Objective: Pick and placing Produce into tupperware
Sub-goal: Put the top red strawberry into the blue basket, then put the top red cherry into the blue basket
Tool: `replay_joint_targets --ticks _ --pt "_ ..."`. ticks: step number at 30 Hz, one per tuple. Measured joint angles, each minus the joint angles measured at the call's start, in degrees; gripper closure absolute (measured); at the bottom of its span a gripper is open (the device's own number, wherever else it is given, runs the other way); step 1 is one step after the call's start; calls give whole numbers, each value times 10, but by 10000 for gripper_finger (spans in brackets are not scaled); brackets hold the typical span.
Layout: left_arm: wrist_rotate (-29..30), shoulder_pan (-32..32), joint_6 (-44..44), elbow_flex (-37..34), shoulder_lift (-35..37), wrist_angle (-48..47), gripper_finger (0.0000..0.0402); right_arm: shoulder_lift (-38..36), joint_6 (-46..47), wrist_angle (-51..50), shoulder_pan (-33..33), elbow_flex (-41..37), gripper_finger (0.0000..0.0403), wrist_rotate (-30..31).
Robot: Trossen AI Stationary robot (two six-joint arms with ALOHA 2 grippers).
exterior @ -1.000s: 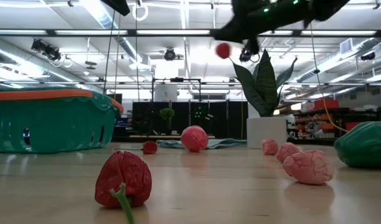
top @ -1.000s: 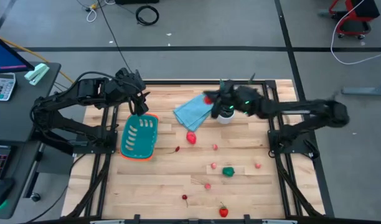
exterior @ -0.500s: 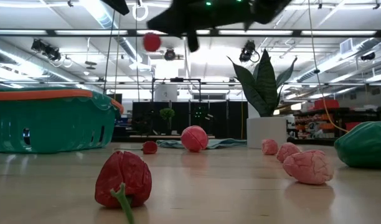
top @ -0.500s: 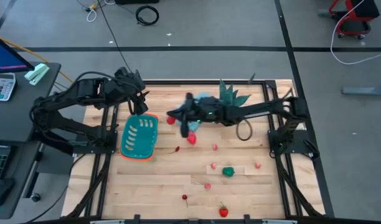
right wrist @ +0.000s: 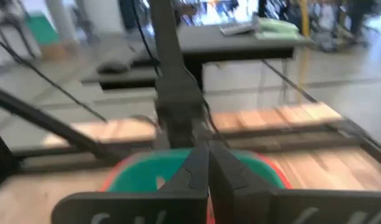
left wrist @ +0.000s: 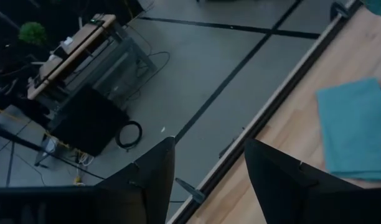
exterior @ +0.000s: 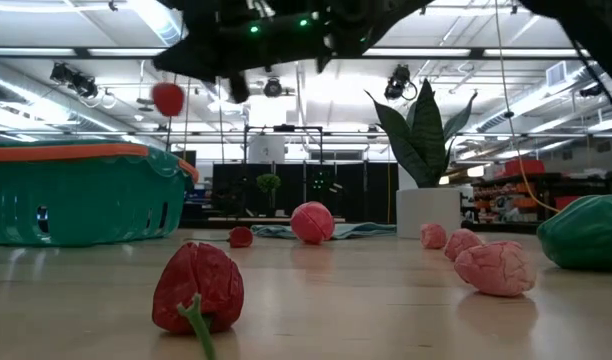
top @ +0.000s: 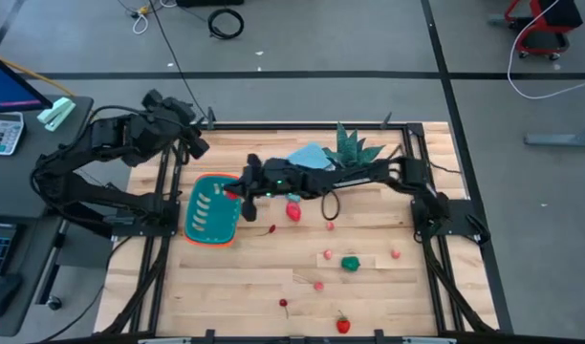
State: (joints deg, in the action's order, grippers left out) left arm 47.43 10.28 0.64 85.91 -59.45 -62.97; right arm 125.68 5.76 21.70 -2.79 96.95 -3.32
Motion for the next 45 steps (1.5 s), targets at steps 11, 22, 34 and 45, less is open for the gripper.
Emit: replay_joint_targets --ticks 11,22,34,45 --pt "-1 7 -5 0 15 -9 201 96 1 -28 8 105 401 -17" --pt "-1 6 -5 0 14 -9 206 105 -19 -57 4 113 340 -1" --pt "-1 6 -13 0 13 -9 211 -69 -127 -315 -13 114 281 66" --pt "-158 5 -34 -1 -5 -6 211 -313 30 -797 -5 108 286 80"
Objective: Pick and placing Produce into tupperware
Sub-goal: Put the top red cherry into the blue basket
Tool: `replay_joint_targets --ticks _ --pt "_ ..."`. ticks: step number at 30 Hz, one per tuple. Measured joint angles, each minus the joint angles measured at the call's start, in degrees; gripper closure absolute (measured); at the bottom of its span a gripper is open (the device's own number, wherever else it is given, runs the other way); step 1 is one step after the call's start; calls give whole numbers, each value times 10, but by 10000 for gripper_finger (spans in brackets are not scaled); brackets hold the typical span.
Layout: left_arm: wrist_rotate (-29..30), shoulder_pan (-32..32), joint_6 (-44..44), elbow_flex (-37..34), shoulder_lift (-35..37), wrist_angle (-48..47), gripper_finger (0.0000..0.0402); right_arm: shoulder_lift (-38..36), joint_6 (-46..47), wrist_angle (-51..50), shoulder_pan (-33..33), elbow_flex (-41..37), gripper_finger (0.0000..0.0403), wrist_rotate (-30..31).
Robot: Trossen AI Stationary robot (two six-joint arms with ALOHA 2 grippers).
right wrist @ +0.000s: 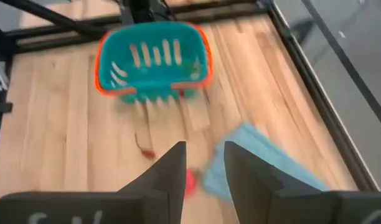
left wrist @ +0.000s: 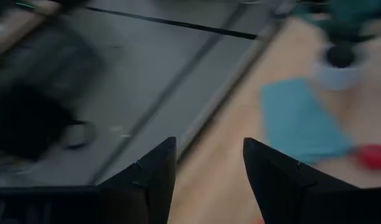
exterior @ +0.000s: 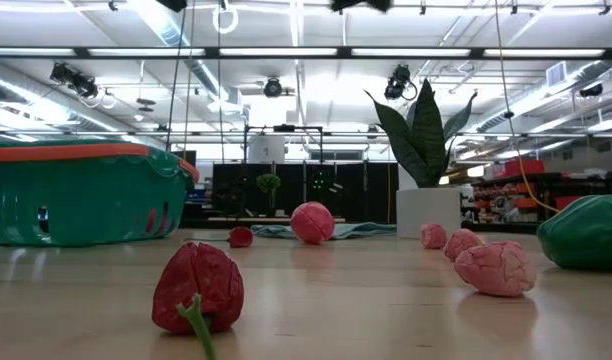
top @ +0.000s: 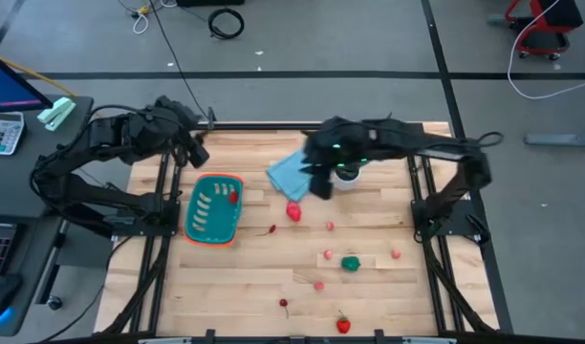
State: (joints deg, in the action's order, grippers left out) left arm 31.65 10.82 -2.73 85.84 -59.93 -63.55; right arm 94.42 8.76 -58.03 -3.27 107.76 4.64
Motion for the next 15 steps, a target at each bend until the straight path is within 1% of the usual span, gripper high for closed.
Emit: replay_joint_targets --ticks 2,5,11,13,15 --pt "-60 -4 -12 0 -14 -1 215 -31 15 -23 14 -18 286 34" --pt "-109 -18 -13 0 -46 -1 218 -78 36 -20 42 -59 286 111" --pt "-128 -57 -40 0 -134 -17 215 -145 132 -12 94 -189 286 274" --pt "-133 -73 -53 0 -168 -27 214 -160 178 -11 108 -238 286 316" --pt "-142 -88 -75 0 -201 -34 214 -172 231 -11 118 -285 287 344"
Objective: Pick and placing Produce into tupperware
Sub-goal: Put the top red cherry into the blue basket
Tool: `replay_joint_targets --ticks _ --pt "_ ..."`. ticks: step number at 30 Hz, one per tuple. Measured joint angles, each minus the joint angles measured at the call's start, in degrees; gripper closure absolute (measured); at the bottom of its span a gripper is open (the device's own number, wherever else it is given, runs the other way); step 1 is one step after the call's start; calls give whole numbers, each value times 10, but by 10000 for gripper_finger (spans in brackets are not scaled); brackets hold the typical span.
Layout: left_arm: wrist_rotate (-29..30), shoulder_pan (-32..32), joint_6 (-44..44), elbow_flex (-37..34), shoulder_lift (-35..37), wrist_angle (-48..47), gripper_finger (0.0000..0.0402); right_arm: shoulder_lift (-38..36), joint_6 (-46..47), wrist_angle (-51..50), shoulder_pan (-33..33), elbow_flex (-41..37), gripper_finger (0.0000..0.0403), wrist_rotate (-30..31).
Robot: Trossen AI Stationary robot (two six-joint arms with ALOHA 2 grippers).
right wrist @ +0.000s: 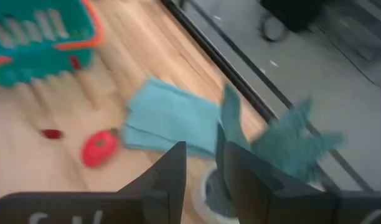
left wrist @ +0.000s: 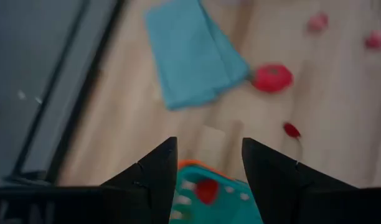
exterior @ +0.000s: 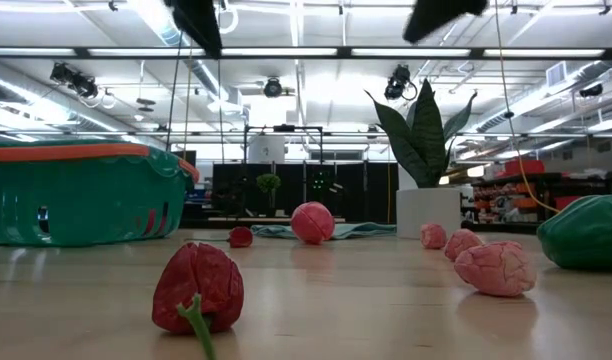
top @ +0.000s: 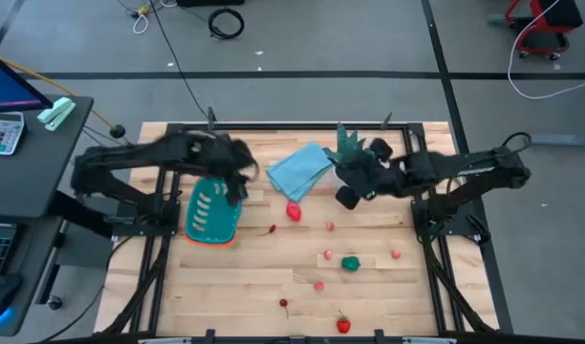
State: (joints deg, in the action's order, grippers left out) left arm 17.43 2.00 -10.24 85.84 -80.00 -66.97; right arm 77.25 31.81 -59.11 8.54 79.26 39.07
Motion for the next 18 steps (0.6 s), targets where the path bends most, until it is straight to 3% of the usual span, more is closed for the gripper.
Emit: replay_joint_targets --ticks 6,11,18 --pt "-44 -56 -60 0 -98 -18 216 -5 143 20 26 -118 285 11" --pt "-54 -99 -104 0 -179 7 210 -2 106 21 29 -138 285 -14" --pt "-87 -132 -131 0 -279 69 201 -19 134 21 38 -127 285 -15"
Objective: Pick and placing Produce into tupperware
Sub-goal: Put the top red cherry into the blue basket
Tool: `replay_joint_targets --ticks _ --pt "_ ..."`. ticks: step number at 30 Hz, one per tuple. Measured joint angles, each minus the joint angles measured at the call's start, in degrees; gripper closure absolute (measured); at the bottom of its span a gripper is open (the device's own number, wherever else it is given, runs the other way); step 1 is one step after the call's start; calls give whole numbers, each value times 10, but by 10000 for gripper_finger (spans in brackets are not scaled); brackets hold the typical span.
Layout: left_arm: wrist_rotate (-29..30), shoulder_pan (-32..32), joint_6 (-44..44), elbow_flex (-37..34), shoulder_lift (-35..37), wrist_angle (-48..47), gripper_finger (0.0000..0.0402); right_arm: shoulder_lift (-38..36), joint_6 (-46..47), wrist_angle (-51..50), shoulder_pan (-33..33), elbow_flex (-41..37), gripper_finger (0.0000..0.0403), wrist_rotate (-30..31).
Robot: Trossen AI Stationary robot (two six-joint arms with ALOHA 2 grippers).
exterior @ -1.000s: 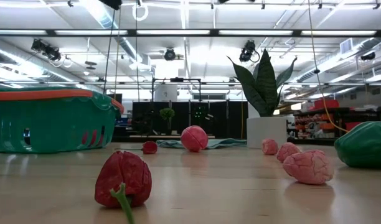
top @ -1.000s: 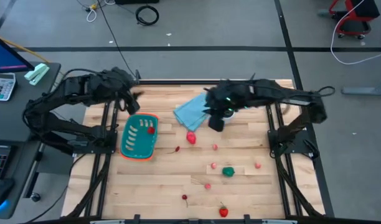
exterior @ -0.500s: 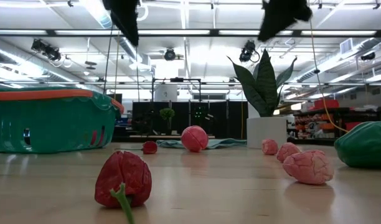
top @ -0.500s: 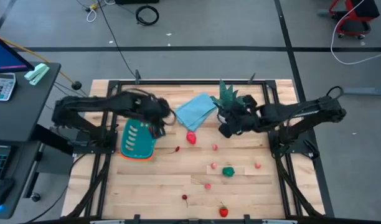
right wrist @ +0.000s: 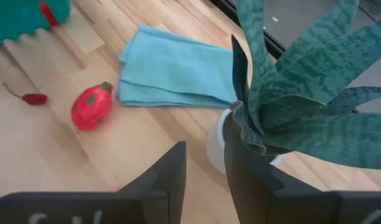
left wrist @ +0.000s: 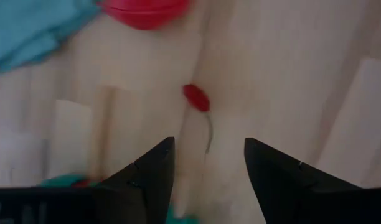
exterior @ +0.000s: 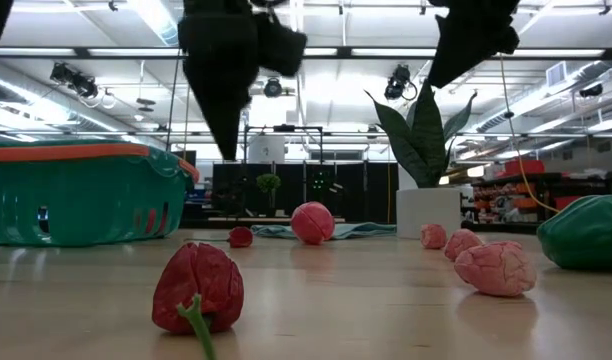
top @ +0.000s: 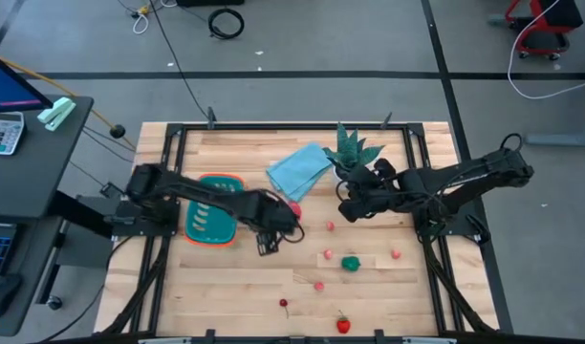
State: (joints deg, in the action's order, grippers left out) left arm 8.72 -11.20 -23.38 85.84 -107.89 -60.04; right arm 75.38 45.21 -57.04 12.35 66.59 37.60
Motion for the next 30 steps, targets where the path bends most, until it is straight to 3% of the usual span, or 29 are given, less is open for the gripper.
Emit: replay_joint_targets --ticks 7,21,30 --pt "0 -1 13 0 -65 7 199 -1 -2 0 13 0 285 0" --pt "0 41 45 0 -67 52 194 -1 -18 0 13 0 285 1" --pt "-47 46 40 -45 -67 96 194 -1 -18 0 13 1 285 1"
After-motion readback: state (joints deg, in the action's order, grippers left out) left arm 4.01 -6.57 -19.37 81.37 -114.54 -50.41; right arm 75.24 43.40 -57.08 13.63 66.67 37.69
